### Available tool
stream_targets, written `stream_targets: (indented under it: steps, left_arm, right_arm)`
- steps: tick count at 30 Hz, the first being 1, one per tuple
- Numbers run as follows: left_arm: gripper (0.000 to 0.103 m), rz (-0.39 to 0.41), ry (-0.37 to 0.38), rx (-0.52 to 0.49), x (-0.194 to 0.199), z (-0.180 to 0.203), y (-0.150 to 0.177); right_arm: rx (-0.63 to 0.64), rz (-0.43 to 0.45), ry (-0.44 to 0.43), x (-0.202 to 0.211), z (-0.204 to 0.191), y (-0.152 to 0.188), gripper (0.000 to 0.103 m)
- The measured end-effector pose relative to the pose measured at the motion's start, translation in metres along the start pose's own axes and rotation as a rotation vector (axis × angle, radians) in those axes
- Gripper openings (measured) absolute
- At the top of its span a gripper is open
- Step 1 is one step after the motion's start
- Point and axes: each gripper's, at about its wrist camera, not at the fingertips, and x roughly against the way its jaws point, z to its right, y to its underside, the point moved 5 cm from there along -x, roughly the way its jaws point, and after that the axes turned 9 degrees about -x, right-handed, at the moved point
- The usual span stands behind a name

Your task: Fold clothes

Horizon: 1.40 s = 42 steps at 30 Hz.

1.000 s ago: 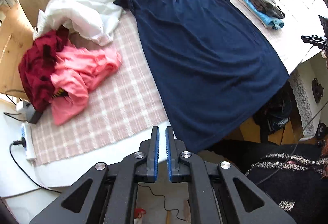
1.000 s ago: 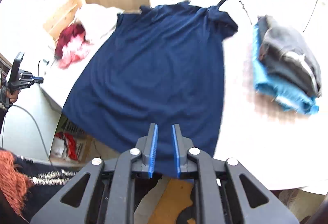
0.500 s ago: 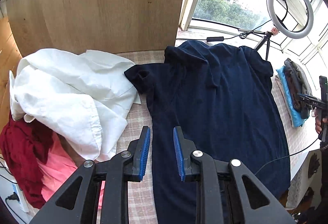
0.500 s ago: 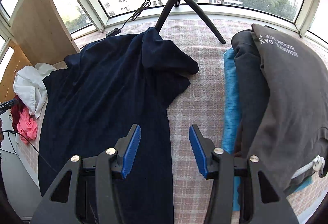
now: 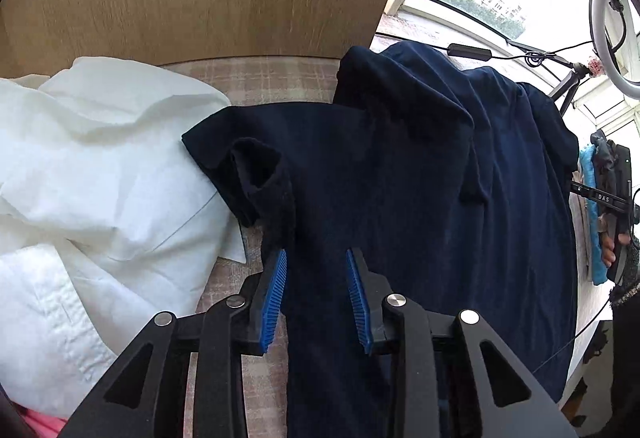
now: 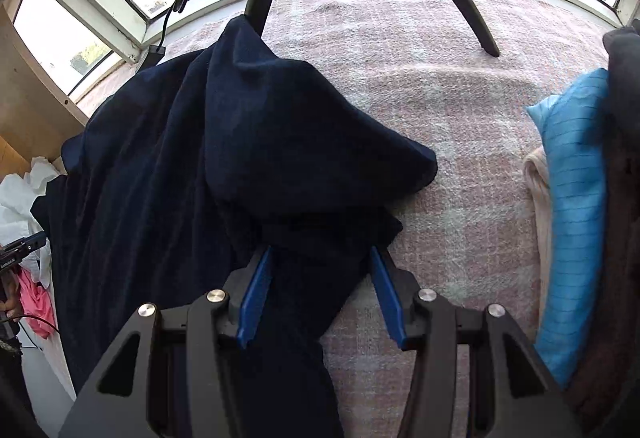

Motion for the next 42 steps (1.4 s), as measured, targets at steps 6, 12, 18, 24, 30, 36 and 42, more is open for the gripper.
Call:
stream_targets:
  steps: [6,12,18,24,30,36,42]
  left_arm:
    - [0.031,-0.008,0.015,0.011,-0.017,-0.002,-0.005]
    - [0.002,0.029,-0.002,0.012,-0.013,-0.004,-0.001]
    - [0.002,0.124,-0.108,0.046,0.016,-0.021,0.003]
    - [0.003,0.096,-0.11,0.11,0.004,-0.046,0.013]
    - [0.015,0.094,-0.114,0.099,0.016,-0.048,0.018]
    - [0.038,0.16,-0.155,-0.004,0.048,-0.037,-0.013]
    - [0.048,0.058,-0.175,-0.158,-0.008,-0.011,-0.045]
  right_arm:
    - [-0.004,0.025,-0.023,-0.003,-0.001,-0.001,0.035]
    - [0.001,0.039,-0.047,-0.002,0.0,0.0,0.008]
    - [0.002,0.16,0.028,0.027,0.008,0.003,0.006]
    - [-0.094,0.175,0.156,0.031,0.048,0.005,0.005]
    - [-0.061,0.148,0.228,0.034,0.045,0.007,0.007]
    - [-0.028,0.121,0.298,0.039,0.041,0.009,0.023]
    - [-0.015,0.169,0.287,0.066,0.033,0.014,0.03]
